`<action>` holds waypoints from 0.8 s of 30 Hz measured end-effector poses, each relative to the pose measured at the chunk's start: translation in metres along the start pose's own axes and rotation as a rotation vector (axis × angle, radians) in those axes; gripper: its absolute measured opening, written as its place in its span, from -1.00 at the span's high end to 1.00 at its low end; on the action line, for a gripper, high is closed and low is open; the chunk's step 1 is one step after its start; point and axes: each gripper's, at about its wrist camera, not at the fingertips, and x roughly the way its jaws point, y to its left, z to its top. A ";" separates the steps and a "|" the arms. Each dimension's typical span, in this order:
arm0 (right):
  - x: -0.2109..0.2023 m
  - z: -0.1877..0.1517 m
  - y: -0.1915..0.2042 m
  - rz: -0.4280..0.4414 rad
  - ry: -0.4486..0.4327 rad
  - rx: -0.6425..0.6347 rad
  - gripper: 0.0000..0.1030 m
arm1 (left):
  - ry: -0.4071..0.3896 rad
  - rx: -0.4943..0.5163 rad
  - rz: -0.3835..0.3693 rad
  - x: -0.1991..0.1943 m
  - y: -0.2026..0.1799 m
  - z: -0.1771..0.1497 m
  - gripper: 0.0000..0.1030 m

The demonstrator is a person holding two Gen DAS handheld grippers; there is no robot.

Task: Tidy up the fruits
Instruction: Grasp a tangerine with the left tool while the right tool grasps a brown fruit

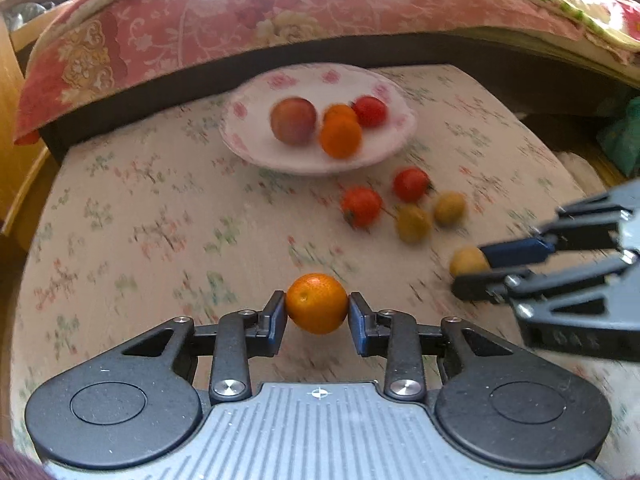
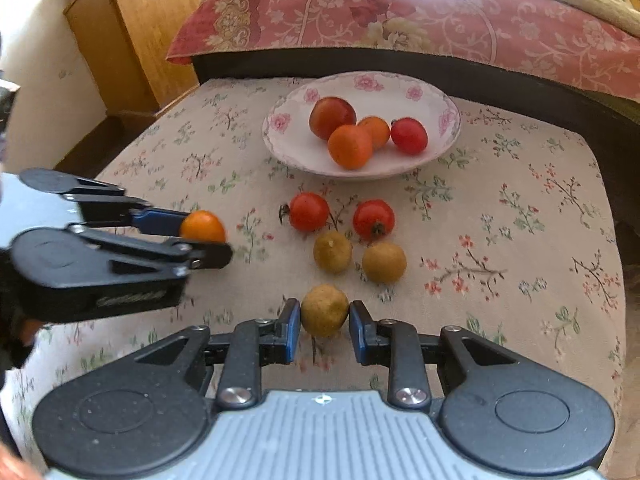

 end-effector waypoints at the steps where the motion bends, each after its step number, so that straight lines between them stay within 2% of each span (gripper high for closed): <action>1: -0.001 -0.003 0.001 -0.001 0.004 -0.008 0.40 | 0.005 0.007 -0.005 -0.003 -0.003 -0.004 0.20; 8: -0.002 -0.013 0.005 -0.008 0.016 -0.086 0.40 | 0.015 0.048 -0.008 -0.008 -0.017 -0.021 0.17; 10: -0.002 -0.013 0.003 0.002 0.015 -0.074 0.40 | 0.014 0.051 -0.007 -0.007 -0.017 -0.022 0.17; 13: -0.003 -0.015 0.002 0.009 0.014 -0.073 0.39 | 0.011 0.061 0.001 -0.008 -0.016 -0.023 0.02; 18: -0.003 -0.014 0.000 0.025 0.017 -0.071 0.16 | 0.001 0.073 0.003 -0.007 -0.016 -0.023 -0.13; 24: -0.003 -0.014 -0.002 0.028 0.008 -0.066 0.14 | -0.019 0.074 0.004 -0.006 -0.015 -0.018 -0.16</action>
